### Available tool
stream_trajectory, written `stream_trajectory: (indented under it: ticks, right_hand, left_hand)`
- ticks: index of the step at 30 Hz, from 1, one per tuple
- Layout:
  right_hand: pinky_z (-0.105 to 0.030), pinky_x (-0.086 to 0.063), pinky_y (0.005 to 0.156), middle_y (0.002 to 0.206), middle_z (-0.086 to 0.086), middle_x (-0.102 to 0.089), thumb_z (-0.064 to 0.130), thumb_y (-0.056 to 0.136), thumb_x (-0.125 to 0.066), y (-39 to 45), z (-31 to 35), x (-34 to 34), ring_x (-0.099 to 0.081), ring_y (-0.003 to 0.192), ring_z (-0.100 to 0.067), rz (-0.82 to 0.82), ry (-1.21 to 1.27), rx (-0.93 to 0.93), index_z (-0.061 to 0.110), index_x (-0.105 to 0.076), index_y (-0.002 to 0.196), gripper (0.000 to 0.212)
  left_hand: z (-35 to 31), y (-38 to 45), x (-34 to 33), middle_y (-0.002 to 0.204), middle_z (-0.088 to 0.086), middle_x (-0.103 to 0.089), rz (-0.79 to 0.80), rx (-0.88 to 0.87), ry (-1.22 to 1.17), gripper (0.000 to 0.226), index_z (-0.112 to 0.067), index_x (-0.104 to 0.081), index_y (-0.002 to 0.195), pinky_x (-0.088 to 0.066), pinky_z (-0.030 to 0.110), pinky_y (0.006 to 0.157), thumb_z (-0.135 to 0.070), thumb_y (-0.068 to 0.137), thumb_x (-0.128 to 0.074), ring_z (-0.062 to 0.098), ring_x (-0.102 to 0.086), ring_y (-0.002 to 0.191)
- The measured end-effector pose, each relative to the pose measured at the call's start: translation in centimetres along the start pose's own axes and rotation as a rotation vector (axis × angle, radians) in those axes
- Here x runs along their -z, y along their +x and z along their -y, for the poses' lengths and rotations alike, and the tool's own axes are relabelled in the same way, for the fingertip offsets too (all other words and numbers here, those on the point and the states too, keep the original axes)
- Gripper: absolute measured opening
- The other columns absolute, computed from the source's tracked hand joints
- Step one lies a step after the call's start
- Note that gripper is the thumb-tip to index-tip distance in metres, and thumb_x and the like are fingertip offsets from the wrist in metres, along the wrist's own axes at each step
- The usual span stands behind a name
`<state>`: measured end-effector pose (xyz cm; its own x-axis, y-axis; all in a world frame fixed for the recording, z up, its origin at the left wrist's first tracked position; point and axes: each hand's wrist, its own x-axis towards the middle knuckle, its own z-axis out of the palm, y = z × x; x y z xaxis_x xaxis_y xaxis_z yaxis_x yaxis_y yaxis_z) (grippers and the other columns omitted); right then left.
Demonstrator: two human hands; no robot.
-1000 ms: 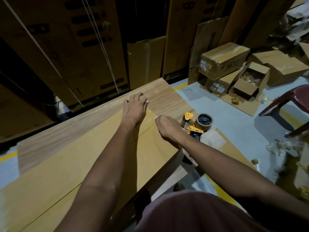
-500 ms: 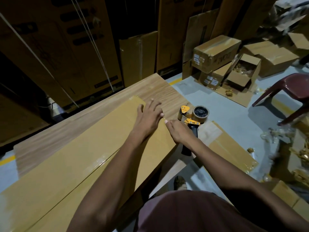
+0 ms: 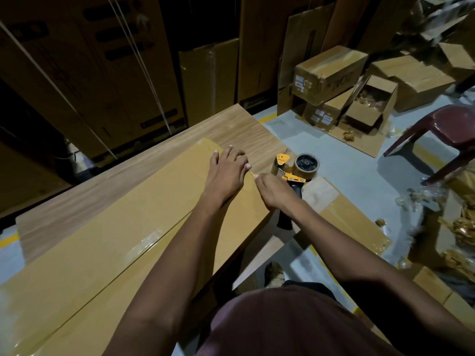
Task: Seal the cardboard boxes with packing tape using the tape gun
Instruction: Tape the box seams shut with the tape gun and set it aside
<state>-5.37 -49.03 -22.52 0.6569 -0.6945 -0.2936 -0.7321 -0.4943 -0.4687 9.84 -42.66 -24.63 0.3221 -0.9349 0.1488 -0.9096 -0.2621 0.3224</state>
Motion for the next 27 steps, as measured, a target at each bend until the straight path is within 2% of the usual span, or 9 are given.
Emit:
stream_trajectory:
  ticks: [8,11,12,14,16,17,19,23,27]
  right_hand:
    - [-0.048,-0.050,0.090,0.109,-0.009,-0.062,0.043,0.112,-0.029,-4.2,-4.9,-0.6,-0.060,0.104,-0.031,0.048,0.112,0.029,0.020,-0.053,0.119,0.034]
    - [-0.052,-0.047,0.098,0.133,-0.021,-0.056,0.051,0.109,-0.022,-3.5,-3.8,0.0,-0.052,0.125,-0.045,0.062,-0.063,0.003,0.024,-0.052,0.105,0.040]
    - [-0.052,-0.044,0.103,0.148,-0.026,-0.047,0.048,0.110,-0.021,-2.9,-2.9,0.4,-0.046,0.134,-0.048,0.079,-0.146,-0.011,0.021,-0.056,0.109,0.044]
    - [-0.049,-0.038,0.107,0.156,-0.029,-0.038,0.039,0.113,-0.022,-1.5,-0.9,0.9,-0.041,0.141,-0.047,0.058,-0.190,-0.013,0.011,-0.061,0.119,0.049]
    - [-0.049,-0.041,0.100,0.138,-0.028,-0.054,0.038,0.113,-0.022,0.3,0.7,0.7,-0.048,0.134,-0.046,0.034,-0.151,0.010,0.013,-0.061,0.105,0.047]
    - [-0.048,-0.043,0.091,0.122,-0.024,-0.060,0.039,0.112,-0.022,1.4,1.2,0.4,-0.054,0.124,-0.046,0.026,-0.126,0.038,0.019,-0.055,0.089,0.045]
    - [-0.041,-0.041,0.077,0.097,-0.015,-0.057,0.042,0.111,-0.024,3.1,1.8,-0.2,-0.062,0.103,-0.044,0.020,-0.065,0.065,0.025,-0.039,0.072,0.046]
    - [-0.044,-0.049,0.078,0.097,-0.013,-0.064,0.046,0.111,-0.025,3.1,1.7,-0.5,-0.062,0.093,-0.037,-0.016,-0.057,0.103,0.021,-0.048,0.082,0.045]
    - [-0.043,-0.046,0.078,0.106,-0.017,-0.067,0.042,0.112,-0.025,3.4,2.2,-0.3,-0.063,0.100,-0.040,0.010,-0.102,0.108,0.020,-0.051,0.089,0.041]
  left_hand:
    - [0.1,-0.2,0.0,0.141,-0.003,-0.053,-0.041,0.000,-0.026,0.031,-0.020,-0.065,0.110,-0.014,0.049,0.119,-0.039,0.107,-0.040,0.019,-0.027,0.148]
    - [0.0,-0.6,0.1,0.151,0.002,-0.045,-0.101,0.024,-0.068,0.030,-0.021,-0.063,0.115,-0.019,0.051,0.119,-0.044,0.103,-0.047,0.023,-0.020,0.152]
    - [-0.1,-0.9,0.1,0.156,0.004,-0.039,-0.177,0.091,-0.076,0.038,-0.023,-0.059,0.121,-0.022,0.054,0.118,-0.052,0.099,-0.053,0.028,-0.014,0.154]
    - [-0.4,-1.5,0.6,0.165,0.011,-0.021,-0.293,0.396,-0.065,0.086,-0.023,-0.043,0.141,-0.018,0.060,0.116,-0.078,0.077,-0.063,0.037,-0.001,0.155]
    - [-0.6,-1.7,0.8,0.168,0.015,-0.008,-0.282,0.647,-0.108,0.125,-0.019,-0.023,0.155,-0.005,0.064,0.118,-0.092,0.061,-0.062,0.041,0.008,0.154]
    - [-0.5,-1.7,0.7,0.168,0.017,-0.010,-0.270,0.683,-0.121,0.128,-0.016,-0.018,0.157,0.001,0.064,0.118,-0.092,0.063,-0.060,0.040,0.006,0.154]
    - [-0.4,-1.7,0.3,0.163,0.016,-0.026,-0.315,0.680,-0.113,0.106,-0.013,-0.023,0.156,0.005,0.061,0.120,-0.080,0.081,-0.054,0.036,-0.010,0.155]
    - [0.9,-1.5,-0.3,0.137,0.006,-0.057,-0.459,0.678,-0.055,0.041,-0.015,-0.049,0.135,-0.021,0.052,0.122,-0.035,0.101,-0.055,0.028,-0.043,0.139]
    - [2.4,-2.0,0.5,0.123,0.006,-0.062,-0.380,0.577,0.091,0.028,-0.015,-0.056,0.127,-0.043,0.044,0.106,-0.021,0.100,-0.057,0.025,-0.055,0.118]
